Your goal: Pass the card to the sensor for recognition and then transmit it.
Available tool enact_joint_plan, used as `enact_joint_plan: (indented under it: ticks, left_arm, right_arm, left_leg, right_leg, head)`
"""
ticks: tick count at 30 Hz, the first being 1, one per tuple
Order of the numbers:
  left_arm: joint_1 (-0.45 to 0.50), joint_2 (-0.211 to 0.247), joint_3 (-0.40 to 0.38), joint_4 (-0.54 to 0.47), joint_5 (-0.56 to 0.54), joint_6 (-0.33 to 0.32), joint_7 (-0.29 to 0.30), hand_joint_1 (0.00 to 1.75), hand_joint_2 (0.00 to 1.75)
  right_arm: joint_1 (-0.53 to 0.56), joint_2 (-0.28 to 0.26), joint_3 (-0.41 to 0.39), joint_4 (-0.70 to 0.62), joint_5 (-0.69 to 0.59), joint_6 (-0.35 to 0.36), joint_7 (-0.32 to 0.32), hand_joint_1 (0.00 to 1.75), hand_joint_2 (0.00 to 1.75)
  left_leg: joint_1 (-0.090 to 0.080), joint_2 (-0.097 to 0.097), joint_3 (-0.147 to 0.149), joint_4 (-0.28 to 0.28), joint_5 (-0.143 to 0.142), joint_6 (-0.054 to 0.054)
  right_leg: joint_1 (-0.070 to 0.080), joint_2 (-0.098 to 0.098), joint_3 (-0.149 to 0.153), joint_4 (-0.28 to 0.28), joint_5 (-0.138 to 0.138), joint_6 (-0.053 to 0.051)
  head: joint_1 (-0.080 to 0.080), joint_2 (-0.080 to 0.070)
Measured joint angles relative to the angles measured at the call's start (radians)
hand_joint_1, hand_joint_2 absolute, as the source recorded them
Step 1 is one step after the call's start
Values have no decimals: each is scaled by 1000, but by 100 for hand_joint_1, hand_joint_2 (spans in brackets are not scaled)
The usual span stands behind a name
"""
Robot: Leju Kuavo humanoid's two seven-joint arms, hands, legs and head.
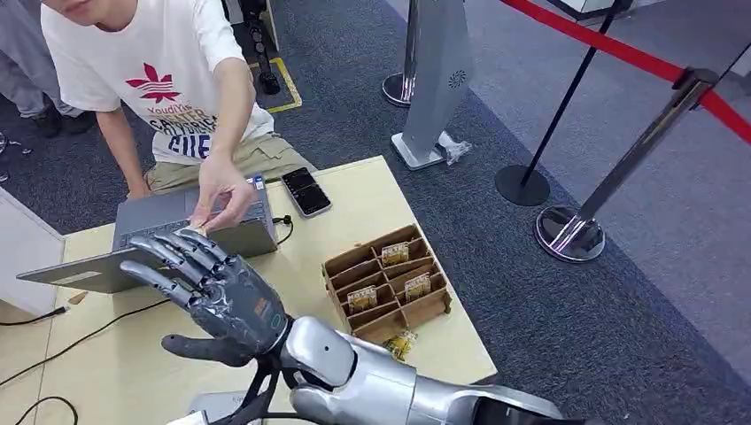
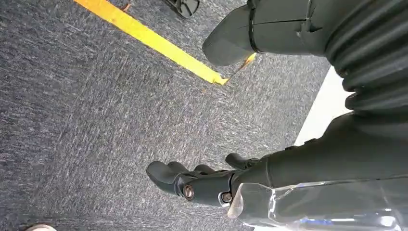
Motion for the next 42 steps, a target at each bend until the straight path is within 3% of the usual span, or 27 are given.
enact_joint_plan:
  ticks: [10,26,27,28,30,31,33,36,42]
  left_arm:
    - [0,-5,0,0,21,6,0,0,175]
    - [1,-10,0,5,22,8,2,0,175]
    - [1,-10,0,5,21,8,3,0,175]
    - [1,-10,0,5,20,8,4,0,175]
    - [1,-10,0,5,19,8,6,0,175]
    - [1,-10,-1,5,19,8,7,0,175]
    - [1,-9,-2,5,19,8,7,0,175]
    - [1,-9,-4,5,17,8,7,0,175]
    - [1,-8,-18,5,15,6,1,0,175]
  right_arm:
    - [-24,7,0,36,116,-14,42,0,175]
    - [-98,32,-15,134,149,-14,85,0,175]
    - [-102,32,-16,141,146,-16,85,17,175]
    - [-104,32,-19,147,146,-18,85,23,175]
    - [-108,32,-21,156,139,-20,85,103,175]
    - [-110,32,-23,162,133,-21,85,133,175]
    - [-112,32,-26,168,133,-23,85,152,175]
    - [-113,32,-32,177,127,-28,81,162,175]
    - [-113,32,-35,185,112,-35,75,168,175]
  left_leg:
    - [0,0,0,0,0,0]
    - [0,0,0,0,0,0]
    - [0,0,0,0,0,0]
    - [0,0,0,0,0,0]
    - [0,0,0,0,0,0]
    - [0,0,0,0,0,0]
    - [0,0,0,0,0,0]
    - [0,0,0,0,0,0]
    - [0,0,0,0,0,0]
  right_leg:
    - [0,0,0,0,0,0]
    - [0,0,0,0,0,0]
    - [0,0,0,0,0,0]
    - [0,0,0,0,0,0]
    - [0,0,0,0,0,0]
    - [0,0,0,0,0,0]
    - [0,0,0,0,0,0]
    - [0,0,0,0,0,0]
    - [0,0,0,0,0,0]
  head:
    - [0,0]
    - [0,0]
    - [0,0]
    - [0,0]
    - [0,0]
    - [0,0]
    - [0,0]
    - [0,0]
    - [0,0]
